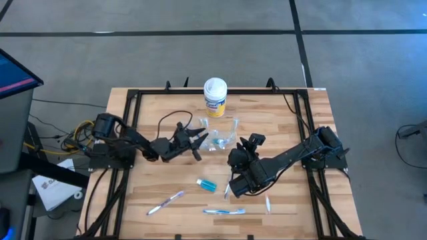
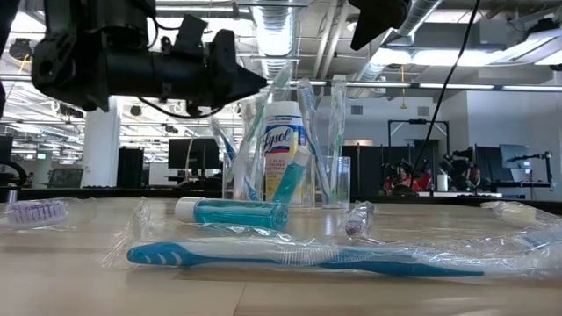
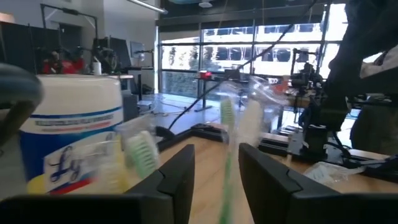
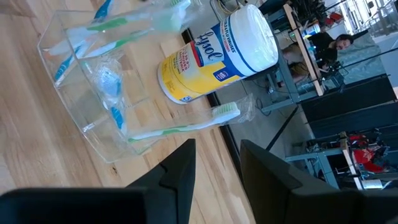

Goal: Pick & Place toothbrushing station
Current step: Put the green toothbrush into the transparent organizer

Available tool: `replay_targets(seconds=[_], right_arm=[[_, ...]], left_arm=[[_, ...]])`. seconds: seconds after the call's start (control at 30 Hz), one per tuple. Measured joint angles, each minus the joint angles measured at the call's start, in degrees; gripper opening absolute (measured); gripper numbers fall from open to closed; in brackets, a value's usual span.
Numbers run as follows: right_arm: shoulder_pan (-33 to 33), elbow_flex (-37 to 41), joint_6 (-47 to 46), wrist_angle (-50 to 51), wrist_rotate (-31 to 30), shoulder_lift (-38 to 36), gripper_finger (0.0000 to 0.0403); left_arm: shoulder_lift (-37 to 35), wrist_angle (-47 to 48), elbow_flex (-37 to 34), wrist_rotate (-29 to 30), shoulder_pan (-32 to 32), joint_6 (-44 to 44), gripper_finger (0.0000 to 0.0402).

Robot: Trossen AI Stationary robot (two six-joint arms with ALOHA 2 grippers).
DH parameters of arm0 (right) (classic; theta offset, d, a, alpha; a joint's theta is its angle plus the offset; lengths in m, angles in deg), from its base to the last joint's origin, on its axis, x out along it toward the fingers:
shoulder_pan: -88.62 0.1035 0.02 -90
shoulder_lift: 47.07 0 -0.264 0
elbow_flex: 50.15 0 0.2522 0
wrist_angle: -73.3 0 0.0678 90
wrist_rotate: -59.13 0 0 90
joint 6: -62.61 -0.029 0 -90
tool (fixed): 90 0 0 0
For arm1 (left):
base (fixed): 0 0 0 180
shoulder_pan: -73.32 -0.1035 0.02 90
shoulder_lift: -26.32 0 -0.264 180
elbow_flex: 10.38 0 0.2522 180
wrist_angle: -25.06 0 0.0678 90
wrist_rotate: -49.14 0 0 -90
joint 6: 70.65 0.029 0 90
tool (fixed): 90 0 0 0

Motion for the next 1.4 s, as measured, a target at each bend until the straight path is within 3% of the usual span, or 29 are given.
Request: replay_targets(seconds=[0.43, 0.6, 0.87, 1.07, 1.4], right_arm=[[0.00, 0.00, 0.04, -0.09, -0.01, 0.00, 0.0116], [-0.31, 0.00, 0.74, 0.67, 0.00, 0.00, 0.0116], [-3.06, 0.28, 5.12, 0.08, 2.71, -0.02, 0.0116], [-4.78, 4.87, 6.10, -0.24, 2.49, -0.02, 0.0116], [-6.38, 9.40, 14.13, -8.85, 1.12, -0.02, 0.0116]], left_arm=[[-8.57, 0.15, -6.13, -0.40, 4.32, 0.50, 0.0039], [-8.88, 0.83, -6.11, -6.25, 4.99, 2.94, 0.0035], [-8.88, 1.04, -6.11, -6.29, 4.97, 2.94, 0.0035], [-8.88, 1.07, -6.11, -6.29, 4.95, 2.94, 0.0035], [-8.88, 1.11, -6.11, -6.29, 4.93, 2.94, 0.0035]])
